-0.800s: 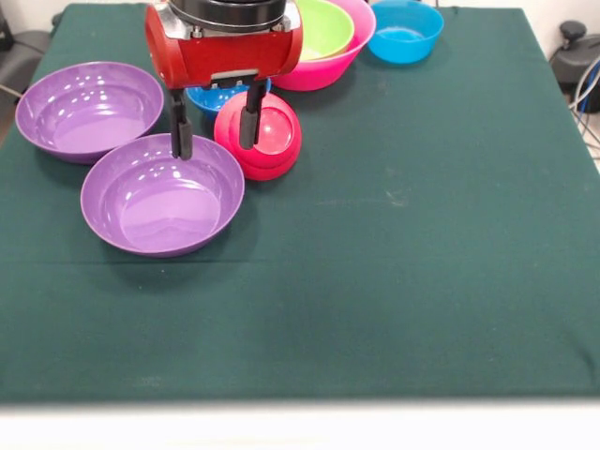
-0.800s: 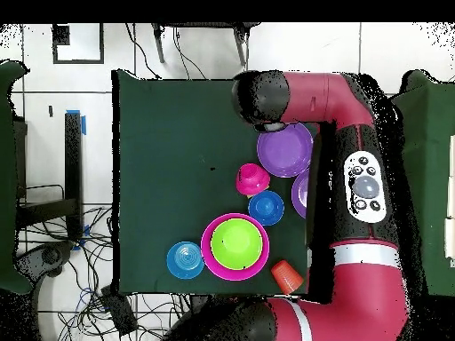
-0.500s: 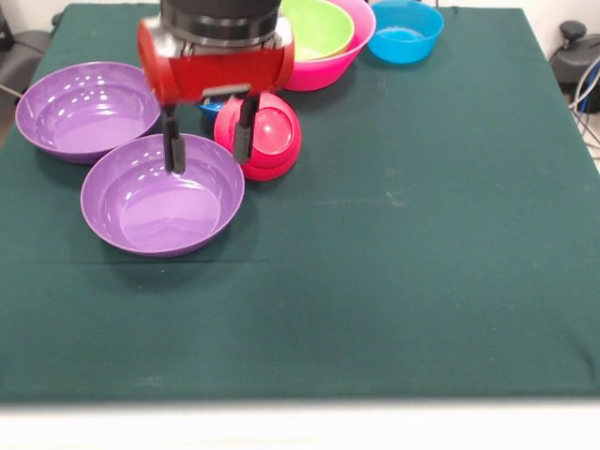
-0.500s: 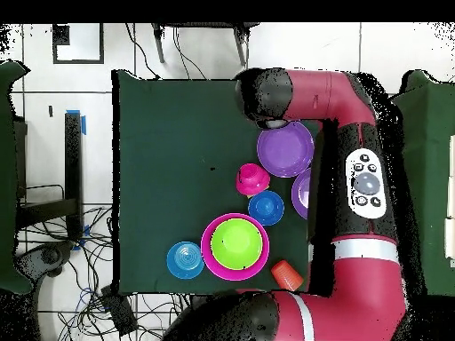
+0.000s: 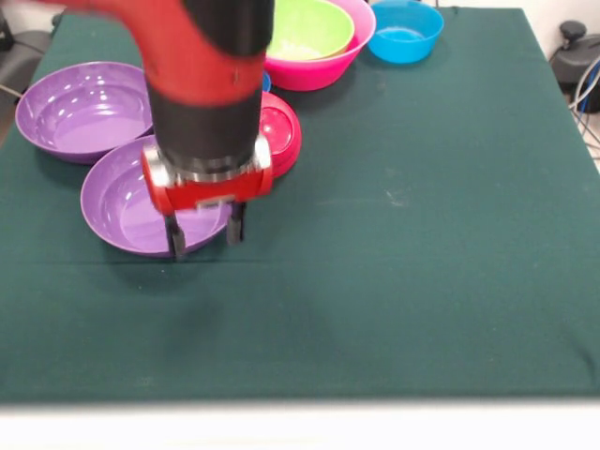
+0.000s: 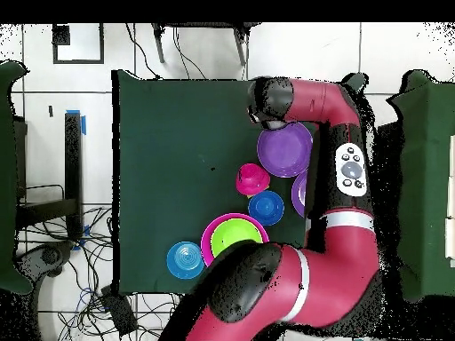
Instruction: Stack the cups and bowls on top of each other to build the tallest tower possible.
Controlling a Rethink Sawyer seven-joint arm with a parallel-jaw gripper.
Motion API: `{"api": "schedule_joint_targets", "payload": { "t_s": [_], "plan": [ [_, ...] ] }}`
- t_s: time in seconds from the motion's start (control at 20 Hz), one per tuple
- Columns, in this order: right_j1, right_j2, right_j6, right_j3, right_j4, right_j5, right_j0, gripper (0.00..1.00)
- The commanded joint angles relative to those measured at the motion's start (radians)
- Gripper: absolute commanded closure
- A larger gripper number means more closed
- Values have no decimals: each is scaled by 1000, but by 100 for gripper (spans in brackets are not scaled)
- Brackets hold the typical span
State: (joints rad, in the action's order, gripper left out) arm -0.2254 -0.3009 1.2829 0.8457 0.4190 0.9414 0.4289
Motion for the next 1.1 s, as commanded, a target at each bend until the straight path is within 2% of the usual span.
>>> {"api": "schedule_joint_targets", "payload": {
  "t_s": [0.05,0.2,0.35,0.65,1.1],
  "plan": [
    [138,20,20,-54,56,23,-37,0],
    [43,62,61,39,36,63,-62,0],
    [34,72,83,42,15,84,-78,0],
    [106,83,58,-18,15,60,-70,0],
    [12,88,80,-19,-47,114,-80,0]
  ]
}}
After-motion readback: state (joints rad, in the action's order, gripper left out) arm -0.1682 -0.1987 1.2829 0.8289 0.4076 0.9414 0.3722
